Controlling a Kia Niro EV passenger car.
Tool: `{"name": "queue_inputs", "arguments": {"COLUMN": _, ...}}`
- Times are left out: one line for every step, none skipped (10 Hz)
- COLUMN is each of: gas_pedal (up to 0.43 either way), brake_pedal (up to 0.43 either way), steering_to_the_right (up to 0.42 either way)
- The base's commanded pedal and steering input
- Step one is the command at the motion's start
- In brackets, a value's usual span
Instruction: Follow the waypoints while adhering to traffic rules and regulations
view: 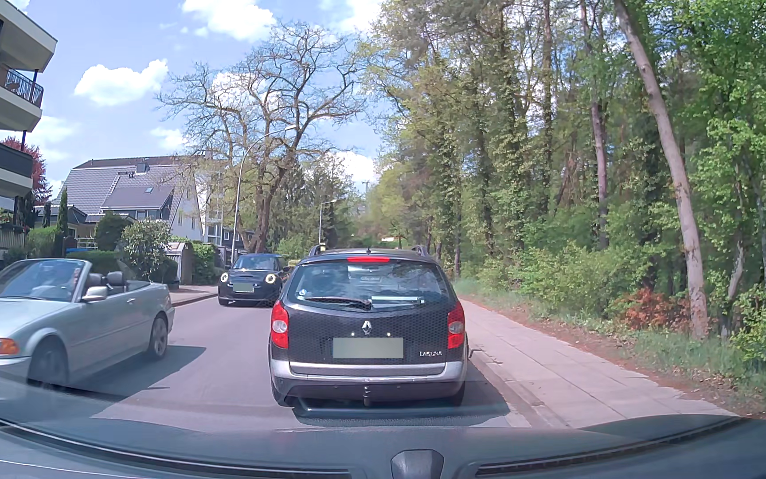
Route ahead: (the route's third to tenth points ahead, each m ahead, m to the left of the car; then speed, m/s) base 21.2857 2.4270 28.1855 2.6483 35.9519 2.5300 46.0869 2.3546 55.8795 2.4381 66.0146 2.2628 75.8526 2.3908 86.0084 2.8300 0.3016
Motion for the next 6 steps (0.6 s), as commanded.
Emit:
{"name": "queue_inputs", "arguments": {"gas_pedal": 0.130, "brake_pedal": 0.000, "steering_to_the_right": -0.027}}
{"name": "queue_inputs", "arguments": {"gas_pedal": 0.130, "brake_pedal": 0.000, "steering_to_the_right": -0.027}}
{"name": "queue_inputs", "arguments": {"gas_pedal": 0.138, "brake_pedal": 0.000, "steering_to_the_right": -0.027}}
{"name": "queue_inputs", "arguments": {"gas_pedal": 0.150, "brake_pedal": 0.000, "steering_to_the_right": -0.027}}
{"name": "queue_inputs", "arguments": {"gas_pedal": 0.169, "brake_pedal": 0.000, "steering_to_the_right": -0.027}}
{"name": "queue_inputs", "arguments": {"gas_pedal": 0.177, "brake_pedal": 0.000, "steering_to_the_right": -0.028}}
